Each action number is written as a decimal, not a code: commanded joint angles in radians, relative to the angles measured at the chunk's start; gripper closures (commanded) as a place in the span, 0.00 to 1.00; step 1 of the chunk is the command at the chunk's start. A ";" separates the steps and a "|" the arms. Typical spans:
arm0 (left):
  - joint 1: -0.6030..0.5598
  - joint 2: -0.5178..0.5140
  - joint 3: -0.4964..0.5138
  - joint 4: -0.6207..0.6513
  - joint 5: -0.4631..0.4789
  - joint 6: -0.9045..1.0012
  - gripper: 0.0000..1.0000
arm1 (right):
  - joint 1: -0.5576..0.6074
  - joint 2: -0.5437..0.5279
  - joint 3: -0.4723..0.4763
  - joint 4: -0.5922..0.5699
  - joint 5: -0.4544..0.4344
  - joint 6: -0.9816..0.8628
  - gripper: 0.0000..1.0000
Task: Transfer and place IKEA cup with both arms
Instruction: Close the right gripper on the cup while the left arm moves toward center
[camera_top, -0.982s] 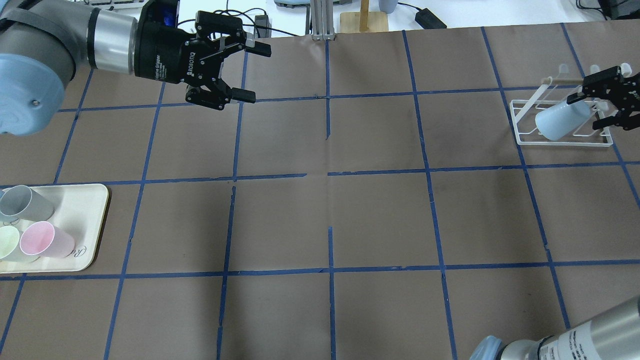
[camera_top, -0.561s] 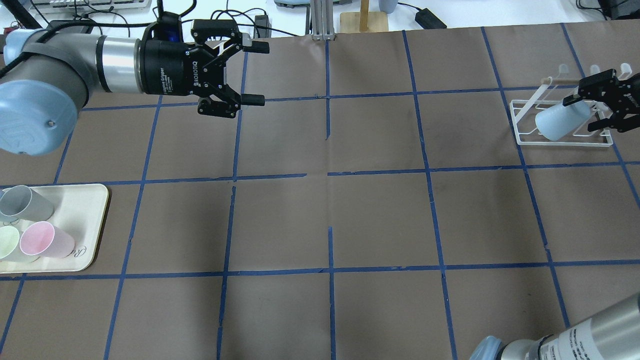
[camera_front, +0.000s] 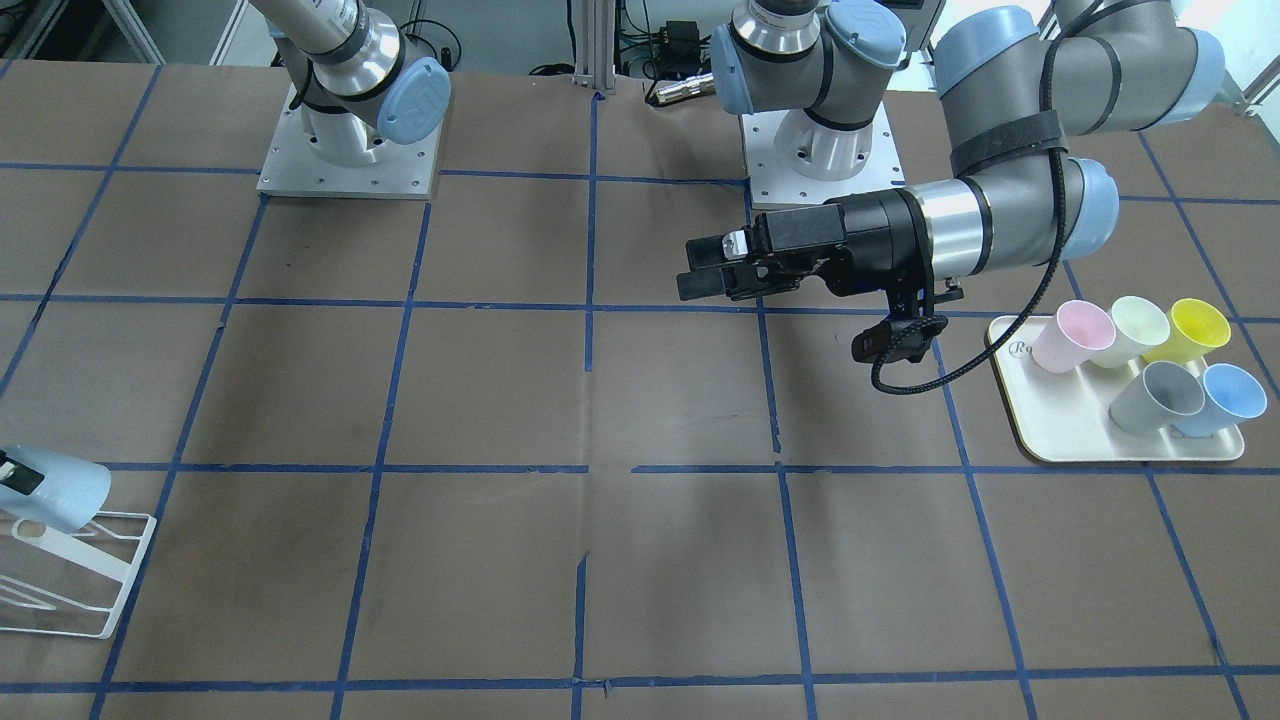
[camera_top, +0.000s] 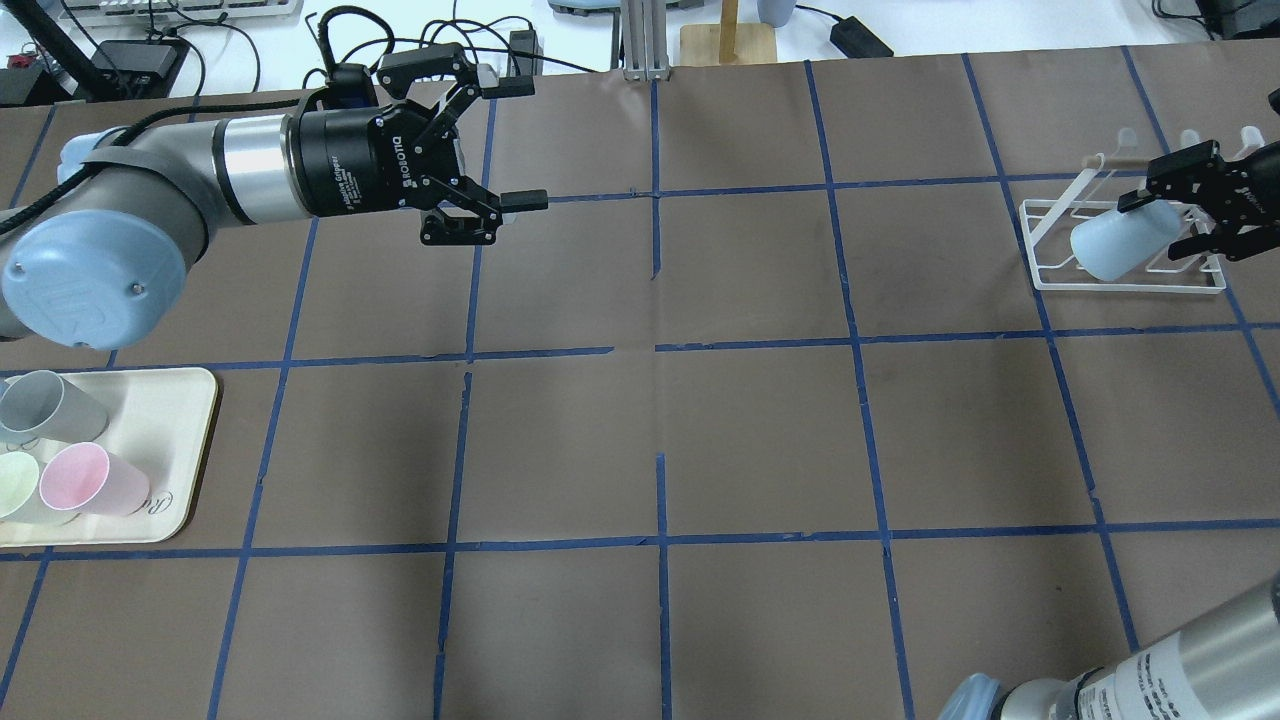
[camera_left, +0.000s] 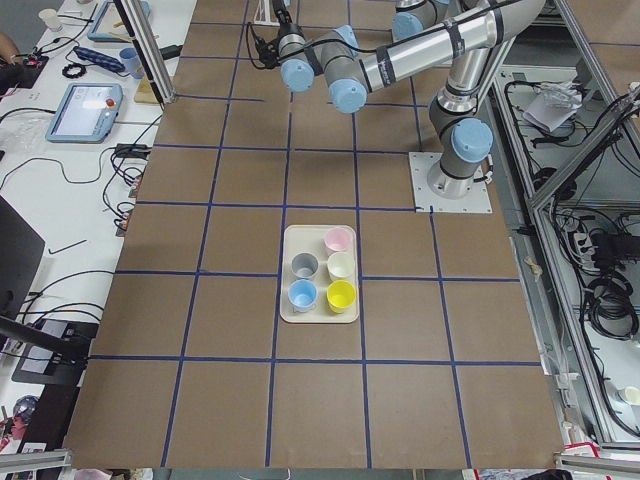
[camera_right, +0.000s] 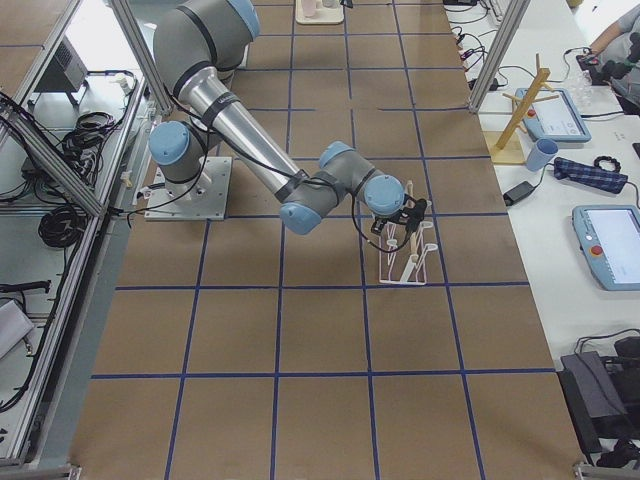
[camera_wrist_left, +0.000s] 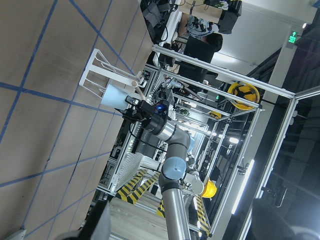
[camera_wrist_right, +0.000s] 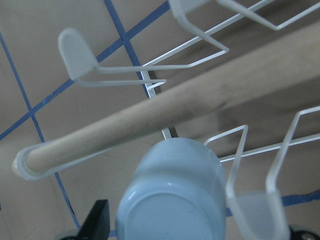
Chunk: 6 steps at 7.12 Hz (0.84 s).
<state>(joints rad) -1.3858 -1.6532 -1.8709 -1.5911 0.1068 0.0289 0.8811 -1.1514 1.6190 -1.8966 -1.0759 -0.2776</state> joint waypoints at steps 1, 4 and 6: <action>-0.021 0.000 -0.007 0.025 -0.009 0.075 0.00 | 0.012 0.001 0.001 -0.022 -0.007 -0.003 0.00; -0.032 0.001 -0.013 0.118 -0.009 0.106 0.00 | 0.039 0.002 -0.002 -0.028 -0.074 0.003 0.00; -0.027 0.004 -0.028 0.118 -0.025 0.108 0.00 | 0.042 0.001 -0.002 -0.045 -0.094 0.009 0.00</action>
<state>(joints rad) -1.4153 -1.6496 -1.8886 -1.4761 0.0899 0.1352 0.9199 -1.1501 1.6177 -1.9355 -1.1540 -0.2728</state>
